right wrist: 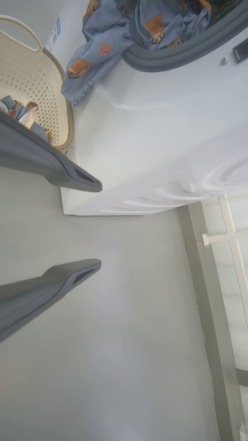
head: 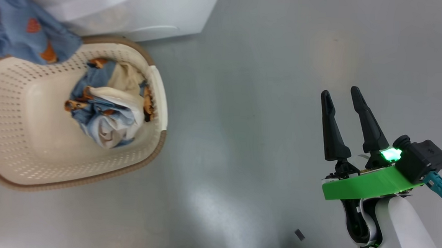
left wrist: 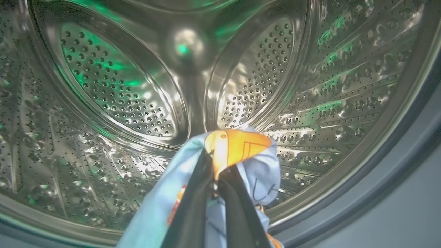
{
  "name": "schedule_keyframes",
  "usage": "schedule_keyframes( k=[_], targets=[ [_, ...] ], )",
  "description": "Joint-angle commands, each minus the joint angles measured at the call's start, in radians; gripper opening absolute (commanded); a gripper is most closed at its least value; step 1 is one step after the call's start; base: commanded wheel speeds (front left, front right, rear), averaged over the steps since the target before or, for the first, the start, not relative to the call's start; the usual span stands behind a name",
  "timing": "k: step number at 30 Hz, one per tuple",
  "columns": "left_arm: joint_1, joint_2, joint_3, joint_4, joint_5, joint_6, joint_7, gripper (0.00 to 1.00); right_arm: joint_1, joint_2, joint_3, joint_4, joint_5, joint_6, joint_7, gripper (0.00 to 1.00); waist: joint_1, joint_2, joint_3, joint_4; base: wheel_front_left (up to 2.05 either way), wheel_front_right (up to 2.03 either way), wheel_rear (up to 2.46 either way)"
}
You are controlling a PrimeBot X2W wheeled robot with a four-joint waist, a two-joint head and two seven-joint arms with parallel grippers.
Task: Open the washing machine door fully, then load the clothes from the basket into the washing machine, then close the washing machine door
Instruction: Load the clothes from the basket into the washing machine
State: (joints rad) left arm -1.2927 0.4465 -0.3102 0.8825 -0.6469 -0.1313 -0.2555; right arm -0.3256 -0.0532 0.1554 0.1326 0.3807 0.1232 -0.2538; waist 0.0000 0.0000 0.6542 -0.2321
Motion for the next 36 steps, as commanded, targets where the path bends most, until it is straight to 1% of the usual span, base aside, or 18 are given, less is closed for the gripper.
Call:
schedule_keyframes(
  k=[1, 3, 5, 7, 9, 11, 14, 15, 16, 22, 25, 30, 36],
  targets=[
    [-0.029, 0.054, 0.010, -0.022, 0.015, 0.001, -0.006, 0.00, 0.027, 0.003, 0.016, -0.030, 0.014, 0.008, -0.008, 1.00, 0.0000, 0.0000, 0.047, -0.044, 0.00, 0.00, 0.00],
    [-0.047, 0.054, 0.019, -0.034, 0.027, 0.001, -0.006, 0.00, 0.033, 0.003, 0.016, -0.033, 0.015, 0.008, -0.008, 1.00, 0.0000, 0.0000, 0.051, -0.048, 0.00, 0.00, 0.00],
    [-0.067, 0.054, 0.048, -0.055, 0.044, 0.001, -0.006, 0.00, 0.033, 0.003, 0.020, -0.037, 0.018, 0.008, -0.008, 1.00, 0.0000, 0.0000, 0.056, -0.052, 0.00, 0.00, 0.00],
    [-0.087, 0.051, 0.093, -0.096, 0.070, 0.001, -0.006, 0.00, 0.032, 0.003, 0.023, -0.042, 0.020, 0.008, -0.008, 1.00, 0.0000, 0.0000, 0.065, -0.053, 0.00, 0.00, 0.00],
    [-0.098, 0.042, 0.154, -0.166, 0.114, 0.008, -0.006, 0.00, 0.029, 0.003, 0.026, -0.046, 0.022, 0.008, -0.008, 1.00, 0.0000, 0.0000, 0.073, -0.053, 0.00, 0.00, 0.00],
    [-0.082, 0.025, 0.211, -0.216, 0.154, 0.010, -0.006, 0.00, 0.026, 0.003, 0.029, -0.045, 0.024, 0.008, -0.008, 1.00, 0.0000, 0.0000, 0.077, -0.054, 0.00, 0.00, 0.00],
    [-0.038, -0.002, 0.264, -0.206, 0.195, 0.009, -0.006, 0.00, 0.023, 0.003, 0.037, -0.038, 0.028, 0.008, -0.008, 1.00, 0.0000, 0.0000, 0.071, -0.055, 0.00, 0.00, 0.00],
    [-0.025, -0.010, 0.271, -0.183, 0.202, 0.008, -0.006, 0.48, 0.023, 0.003, 0.039, -0.035, 0.029, 0.008, -0.008, 1.00, 0.0000, 0.0000, 0.068, -0.055, 0.00, 0.00, 0.00],
    [-0.014, -0.019, 0.272, -0.142, 0.204, 0.007, -0.006, 1.00, 0.023, 0.003, 0.041, -0.032, 0.029, 0.008, -0.008, 1.00, 0.0000, 0.0000, 0.064, -0.054, 0.00, 0.00, 0.00],
    [-0.038, -0.037, 0.218, 0.069, 0.218, 0.002, -0.005, 1.00, 0.015, 0.003, 0.046, -0.019, 0.030, 0.008, -0.008, 1.00, 0.0000, 0.0000, 0.044, -0.043, 0.00, 0.00, 0.00],
    [-0.054, -0.046, 0.194, 0.130, 0.214, 0.001, -0.006, 1.00, 0.009, 0.003, 0.050, -0.012, 0.030, 0.008, -0.008, 1.00, 0.0000, 0.0000, 0.027, -0.038, 0.00, 0.00, 0.00],
    [-0.037, -0.062, 0.162, 0.129, 0.199, 0.001, -0.006, 1.00, -0.002, 0.003, 0.052, -0.001, 0.030, 0.008, -0.008, 1.00, 0.0000, 0.0000, -0.004, -0.029, 0.00, 0.00, 0.00],
    [0.061, -0.070, 0.133, 0.056, 0.171, 0.001, -0.006, 1.00, -0.021, 0.003, 0.054, 0.022, 0.027, 0.008, -0.008, 1.00, 0.0000, 0.0000, -0.068, -0.009, 0.00, 0.00, 0.00]
  ],
)
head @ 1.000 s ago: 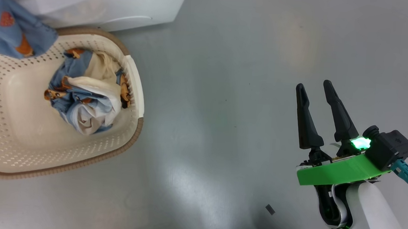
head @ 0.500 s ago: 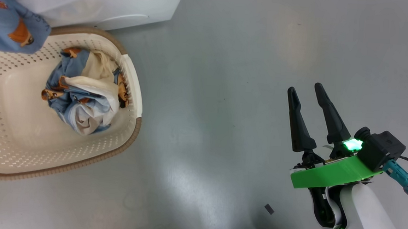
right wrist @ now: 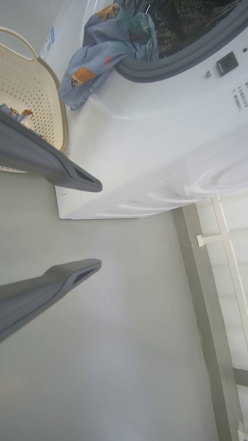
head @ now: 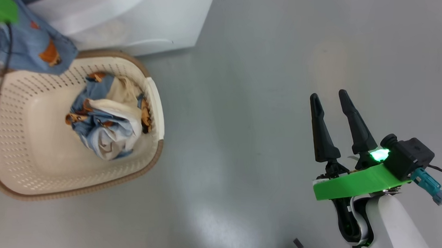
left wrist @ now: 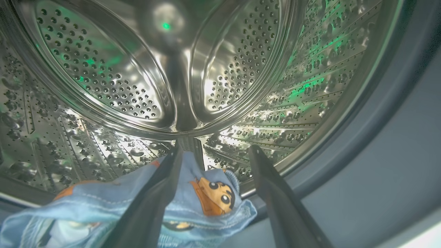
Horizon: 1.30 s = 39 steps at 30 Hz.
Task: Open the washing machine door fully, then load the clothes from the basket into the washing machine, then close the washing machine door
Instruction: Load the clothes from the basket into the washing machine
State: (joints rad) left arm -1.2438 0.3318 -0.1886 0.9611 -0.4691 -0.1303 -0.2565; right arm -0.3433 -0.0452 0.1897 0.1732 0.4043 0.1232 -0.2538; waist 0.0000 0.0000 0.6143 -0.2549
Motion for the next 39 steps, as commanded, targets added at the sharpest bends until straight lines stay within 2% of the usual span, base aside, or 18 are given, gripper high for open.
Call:
schedule_keyframes(
  k=[1, 10, 16, 27, 39],
  targets=[
    [0.032, 0.045, 0.006, -0.037, -0.010, 0.000, -0.005, 1.00, -0.006, -0.005, 0.022, -0.013, 0.003, 0.008, -0.008, 1.00, 0.0000, 0.0000, -0.040, 0.016, 0.00, 0.00, 0.00],
    [0.219, 0.043, -0.005, -0.205, -0.033, 0.000, -0.005, 1.00, -0.020, -0.005, 0.007, 0.029, -0.002, 0.008, -0.008, 1.00, 0.0000, 0.0000, -0.138, 0.064, 0.00, 0.00, 0.00],
    [0.416, 0.036, 0.033, -0.320, -0.030, 0.000, -0.005, 1.00, -0.011, -0.005, 0.000, 0.064, -0.005, 0.008, -0.008, 1.00, 0.0000, 0.0000, -0.229, 0.095, 0.00, 0.00, 0.00],
    [0.697, -0.015, 0.098, -0.465, 0.023, 0.000, -0.005, 1.00, 0.045, -0.005, -0.025, 0.106, -0.018, 0.008, -0.008, 1.00, 0.0000, 0.0000, -0.377, 0.133, 0.00, 0.00, 0.00],
    [0.909, -0.070, 0.175, -0.574, 0.057, 0.000, -0.005, 1.00, 0.070, -0.016, -0.022, 0.131, -0.003, 0.008, -0.008, 1.00, 0.0000, 0.0000, -0.482, 0.143, 0.00, 0.00, 0.00]
  ],
)
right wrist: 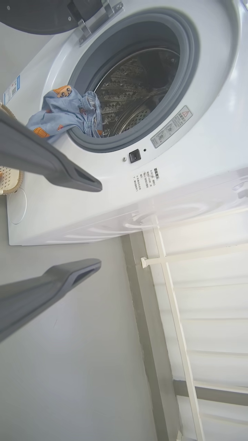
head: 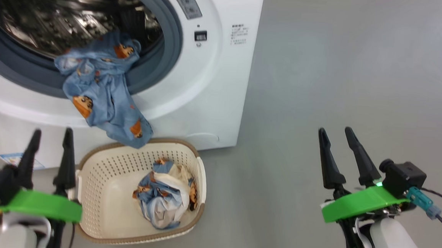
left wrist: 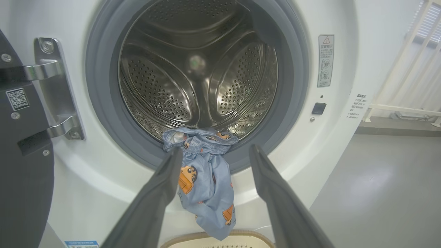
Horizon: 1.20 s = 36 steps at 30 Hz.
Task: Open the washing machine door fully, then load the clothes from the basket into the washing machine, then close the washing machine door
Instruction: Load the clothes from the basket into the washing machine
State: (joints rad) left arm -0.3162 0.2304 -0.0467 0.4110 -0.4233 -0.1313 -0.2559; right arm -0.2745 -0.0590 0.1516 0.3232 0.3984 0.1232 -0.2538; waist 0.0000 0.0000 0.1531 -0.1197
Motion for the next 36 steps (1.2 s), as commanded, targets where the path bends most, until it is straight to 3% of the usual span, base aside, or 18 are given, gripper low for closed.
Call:
schedule_keyframes(
  k=[1, 10, 36],
  targets=[
    [-0.002, 0.024, 0.038, -0.032, 0.013, 0.001, -0.006, 1.00, 0.005, -0.006, 0.016, -0.018, 0.006, 0.008, -0.008, 1.00, 0.0000, 0.0000, -0.028, 0.008, 0.00, 0.00, 0.00],
    [0.117, -0.050, 0.093, -0.100, 0.059, 0.001, -0.006, 1.00, 0.035, -0.028, 0.015, -0.016, 0.023, 0.008, -0.008, 1.00, 0.0000, 0.0000, -0.068, 0.019, 0.00, 0.00, 0.00],
    [0.144, -0.088, 0.106, -0.110, 0.103, 0.001, -0.006, 1.00, 0.048, -0.050, 0.035, -0.008, 0.008, 0.008, -0.008, 1.00, 0.0000, 0.0000, -0.084, 0.039, 0.00, 0.00, 0.00]
  ],
)
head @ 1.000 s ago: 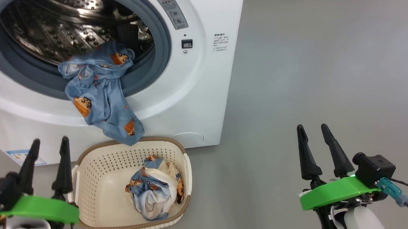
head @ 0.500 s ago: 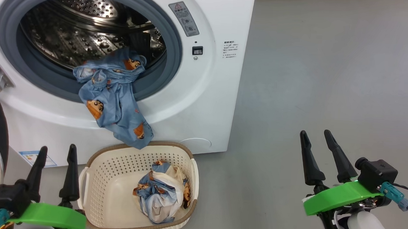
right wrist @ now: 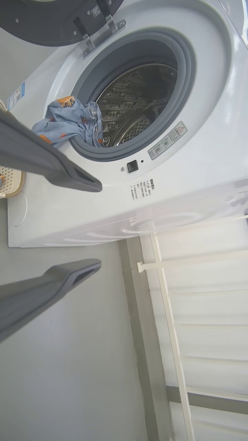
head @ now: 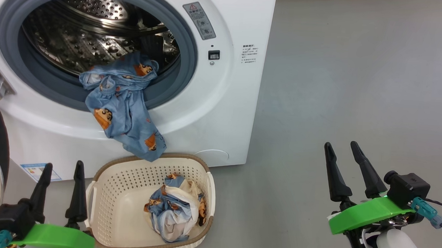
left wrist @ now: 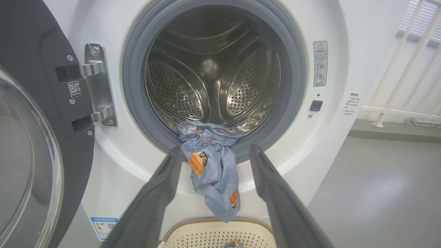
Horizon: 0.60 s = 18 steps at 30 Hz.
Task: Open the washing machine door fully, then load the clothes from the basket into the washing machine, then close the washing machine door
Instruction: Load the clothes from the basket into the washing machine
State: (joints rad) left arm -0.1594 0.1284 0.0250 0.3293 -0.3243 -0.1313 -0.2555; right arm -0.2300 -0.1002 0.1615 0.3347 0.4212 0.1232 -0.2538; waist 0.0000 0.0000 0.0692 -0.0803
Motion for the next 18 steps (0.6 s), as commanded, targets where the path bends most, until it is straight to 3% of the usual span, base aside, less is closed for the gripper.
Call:
schedule_keyframes(
  k=[1, 18],
  targets=[
    [-0.013, 0.014, 0.033, -0.028, 0.004, 0.001, -0.006, 1.00, 0.003, -0.009, 0.025, -0.019, -0.015, 0.008, -0.008, 1.00, 0.0000, 0.0000, 0.000, 0.000, 0.00, 0.00, 0.00],
    [-0.029, 0.023, -0.009, 0.063, -0.038, 0.001, -0.006, 1.00, -0.004, -0.005, 0.036, -0.015, -0.012, 0.008, -0.008, 1.00, 0.0000, 0.0000, 0.018, -0.005, 0.00, 0.00, 0.00]
  ],
)
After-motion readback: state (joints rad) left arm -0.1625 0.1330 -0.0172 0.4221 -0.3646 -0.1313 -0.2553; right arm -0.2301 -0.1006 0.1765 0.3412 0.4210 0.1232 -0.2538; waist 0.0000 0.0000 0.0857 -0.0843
